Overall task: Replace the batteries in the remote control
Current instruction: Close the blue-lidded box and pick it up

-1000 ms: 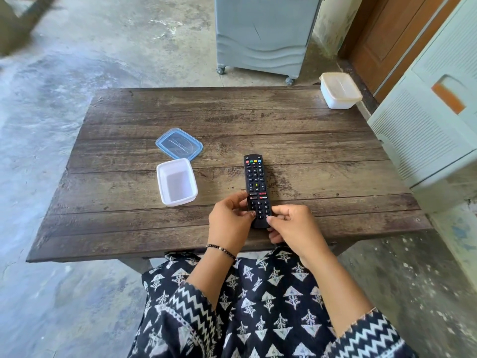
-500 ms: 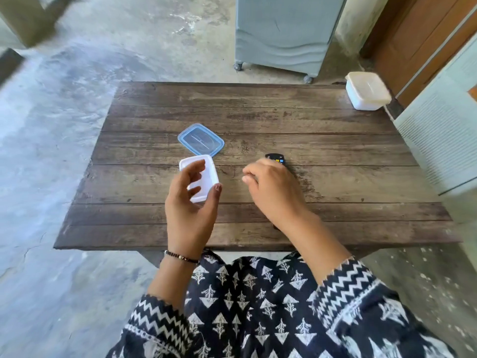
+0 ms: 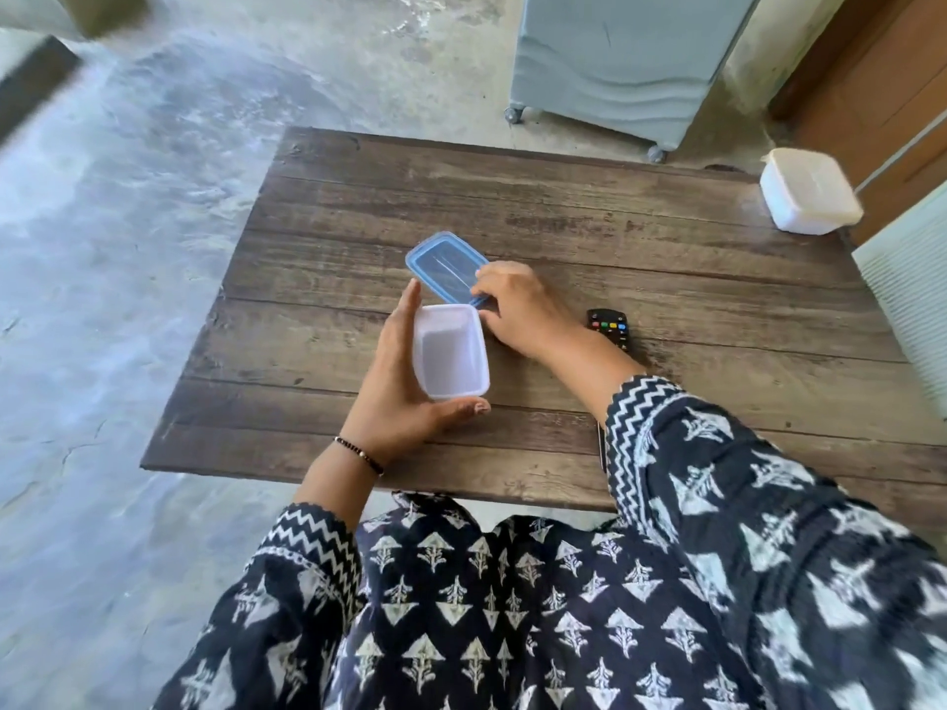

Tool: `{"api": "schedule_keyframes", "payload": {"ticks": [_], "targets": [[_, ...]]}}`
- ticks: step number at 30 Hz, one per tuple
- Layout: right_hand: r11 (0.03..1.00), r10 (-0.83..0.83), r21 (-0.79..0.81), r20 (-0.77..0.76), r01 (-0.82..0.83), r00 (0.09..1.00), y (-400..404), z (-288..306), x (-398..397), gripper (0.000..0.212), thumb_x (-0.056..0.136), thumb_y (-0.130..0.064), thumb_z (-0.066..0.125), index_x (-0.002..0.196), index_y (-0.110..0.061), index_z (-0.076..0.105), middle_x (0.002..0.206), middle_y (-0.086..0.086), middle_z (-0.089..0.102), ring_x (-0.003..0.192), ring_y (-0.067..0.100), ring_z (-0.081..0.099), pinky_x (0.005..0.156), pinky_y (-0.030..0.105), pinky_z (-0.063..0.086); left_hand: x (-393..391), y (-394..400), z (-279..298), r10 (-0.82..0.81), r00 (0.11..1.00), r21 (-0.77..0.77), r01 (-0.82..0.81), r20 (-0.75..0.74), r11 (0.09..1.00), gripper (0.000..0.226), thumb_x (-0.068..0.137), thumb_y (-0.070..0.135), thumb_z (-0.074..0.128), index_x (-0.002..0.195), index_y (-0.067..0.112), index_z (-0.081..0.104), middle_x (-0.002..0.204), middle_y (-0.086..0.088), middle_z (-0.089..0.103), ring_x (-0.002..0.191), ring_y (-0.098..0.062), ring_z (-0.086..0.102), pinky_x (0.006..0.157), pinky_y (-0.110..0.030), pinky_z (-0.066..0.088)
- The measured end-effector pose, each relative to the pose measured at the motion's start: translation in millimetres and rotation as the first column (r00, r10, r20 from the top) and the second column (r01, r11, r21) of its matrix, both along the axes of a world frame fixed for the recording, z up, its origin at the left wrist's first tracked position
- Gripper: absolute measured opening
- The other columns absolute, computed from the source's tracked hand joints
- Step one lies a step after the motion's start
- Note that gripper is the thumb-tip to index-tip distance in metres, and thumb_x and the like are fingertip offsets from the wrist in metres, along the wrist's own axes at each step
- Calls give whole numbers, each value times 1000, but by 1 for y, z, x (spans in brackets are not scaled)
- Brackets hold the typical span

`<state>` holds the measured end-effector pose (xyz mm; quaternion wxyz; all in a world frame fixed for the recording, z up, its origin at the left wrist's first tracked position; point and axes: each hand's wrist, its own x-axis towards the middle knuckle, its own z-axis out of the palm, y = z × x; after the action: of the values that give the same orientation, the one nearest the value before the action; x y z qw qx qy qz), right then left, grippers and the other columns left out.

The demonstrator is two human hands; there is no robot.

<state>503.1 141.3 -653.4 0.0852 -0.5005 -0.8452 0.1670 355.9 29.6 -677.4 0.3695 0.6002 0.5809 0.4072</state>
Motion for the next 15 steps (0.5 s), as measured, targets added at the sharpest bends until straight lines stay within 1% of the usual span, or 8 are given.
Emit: {"api": "schedule_keyframes", "payload": {"ticks": [2, 3, 5, 7, 9, 11, 13, 15], "targets": [[999, -27, 47, 12, 27, 1000, -3, 4, 2, 23, 81, -27, 65, 96, -9, 62, 110, 8, 58, 108, 26, 51, 83, 37, 46, 1, -1, -1, 23, 1000, 33, -23, 3, 999, 125, 48, 47, 82, 147, 25, 8, 145, 5, 28, 138, -10, 27, 114, -33, 27], [997, -33, 69, 30, 31, 999, -4, 6, 2, 25, 81, -30, 66, 93, -9, 61, 108, 9, 57, 105, 27, 52, 79, 38, 45, 1, -2, -1, 37, 999, 41, -37, 6, 998, 124, 48, 48, 82, 146, 26, 9, 145, 3, 29, 138, -12, 27, 114, -36, 28], [995, -38, 96, 98, 29, 994, -7, 11, 0, 31, 81, -34, 66, 96, -7, 60, 108, 11, 57, 102, 30, 54, 77, 38, 45, 1, -4, -1, 62, 998, 46, -61, -5, 997, 123, 48, 50, 80, 145, 26, 11, 148, 1, 27, 139, -13, 26, 115, -39, 27], [992, -53, 122, 150, 35, 987, -9, 15, -2, 31, 84, -32, 63, 100, -6, 59, 108, 13, 58, 99, 33, 57, 72, 36, 44, 1, -6, 0, 78, 997, 38, -78, -15, 996, 124, 48, 51, 80, 146, 23, 11, 150, 0, 26, 140, -12, 24, 116, -39, 26], [986, -90, 148, 114, 73, 989, -13, 18, -2, 25, 87, -23, 56, 104, -4, 57, 104, 17, 62, 91, 34, 60, 64, 32, 40, 2, -8, 0, 93, 996, 22, -93, -11, 995, 126, 48, 51, 81, 148, 22, 9, 151, 0, 25, 140, -9, 24, 116, -36, 26], [975, -127, 189, 49, 116, 991, -19, 23, 1, 23, 88, -16, 51, 105, -2, 56, 95, 19, 66, 78, 33, 61, 57, 29, 36, 4, -9, 1, 105, 994, 20, -105, -9, 994, 129, 48, 52, 81, 148, 24, 6, 152, -1, 25, 139, -7, 25, 115, -33, 27], [965, -168, 204, 1, 164, 986, -26, 27, 7, 19, 88, -11, 48, 101, -1, 58, 87, 19, 67, 67, 29, 57, 51, 27, 35, 5, -10, 3, 114, 993, 38, -112, -30, 993, 130, 48, 54, 80, 148, 24, 2, 152, -3, 25, 139, -8, 27, 113, -33, 29], [943, -268, 179, -91, 280, 959, -33, 29, 17, 18, 85, -5, 45, 92, -1, 61, 81, 19, 67, 65, 29, 57, 48, 29, 40, 7, -12, 4, 112, 992, 54, -109, -50, 993, 132, 48, 56, 79, 148, 24, -1, 152, -4, 25, 138, -9, 29, 111, -32, 31]]}}
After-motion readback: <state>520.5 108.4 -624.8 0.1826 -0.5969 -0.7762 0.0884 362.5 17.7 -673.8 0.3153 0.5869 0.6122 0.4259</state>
